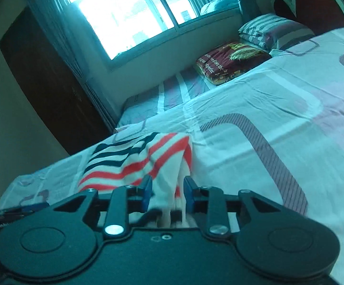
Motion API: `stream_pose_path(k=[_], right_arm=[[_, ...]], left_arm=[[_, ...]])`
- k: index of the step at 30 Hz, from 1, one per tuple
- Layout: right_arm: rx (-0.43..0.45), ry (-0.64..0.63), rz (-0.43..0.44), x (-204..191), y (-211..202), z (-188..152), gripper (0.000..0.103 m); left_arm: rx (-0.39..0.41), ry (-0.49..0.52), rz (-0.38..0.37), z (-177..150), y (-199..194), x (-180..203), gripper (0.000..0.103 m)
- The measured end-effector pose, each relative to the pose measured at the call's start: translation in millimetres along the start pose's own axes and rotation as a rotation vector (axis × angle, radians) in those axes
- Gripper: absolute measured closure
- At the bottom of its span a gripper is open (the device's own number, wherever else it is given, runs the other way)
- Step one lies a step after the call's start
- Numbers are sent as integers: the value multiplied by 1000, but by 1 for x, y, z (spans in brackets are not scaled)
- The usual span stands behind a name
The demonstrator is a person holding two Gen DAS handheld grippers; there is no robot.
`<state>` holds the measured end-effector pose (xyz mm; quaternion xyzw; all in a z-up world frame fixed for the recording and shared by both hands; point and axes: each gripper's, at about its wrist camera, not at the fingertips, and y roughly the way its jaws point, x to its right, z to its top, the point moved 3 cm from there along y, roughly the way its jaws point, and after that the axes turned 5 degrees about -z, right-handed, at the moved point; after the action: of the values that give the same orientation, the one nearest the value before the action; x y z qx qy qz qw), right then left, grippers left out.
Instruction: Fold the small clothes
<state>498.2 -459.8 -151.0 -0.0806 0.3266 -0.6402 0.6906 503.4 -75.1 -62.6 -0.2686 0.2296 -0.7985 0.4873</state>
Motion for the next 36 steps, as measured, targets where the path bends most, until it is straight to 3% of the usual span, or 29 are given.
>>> stream_pose_path(k=[3,6,8,10,12,16,18,22,23,25,29,32,36], right_arm=[[-66,76,35,8,37,10,73],[-79,110,57,10,57,12,74],[-40,13,62,-1,57,10,89],[35,-157,65,-20,45,5,90],[-38,-192,-20,-15,64,-4,90],[-62,-154,-9,-6,69,-4,87],[-71,-169,-26,-9,66,-3,81],[-27,-182,-30,-19,43,4,72],[-7,-187,-15,-21,33,4,60],[20,-198,14,-25,20,4,46],[-46,-226,27,-30,17,-9,57],[-170,-211,-37,-21,44,-27,58],[-159,-94,19,-10,34,-22,58]], left_arm=[[-25,-20,-27,13,26,-4,22],[-60,-23,-36,17,47,-3,22],[-105,-17,-5,13,56,-8,22],[-117,35,64,8,52,-5,22],[-103,72,84,3,49,-2,22],[-86,53,65,1,50,-3,20],[-80,59,78,2,49,-5,17],[-74,62,102,7,40,0,17],[-65,67,98,7,34,5,16],[-52,62,86,7,25,10,16],[-57,53,72,-3,21,13,16],[-69,24,66,-10,26,6,11],[-48,18,70,-10,12,1,10]])
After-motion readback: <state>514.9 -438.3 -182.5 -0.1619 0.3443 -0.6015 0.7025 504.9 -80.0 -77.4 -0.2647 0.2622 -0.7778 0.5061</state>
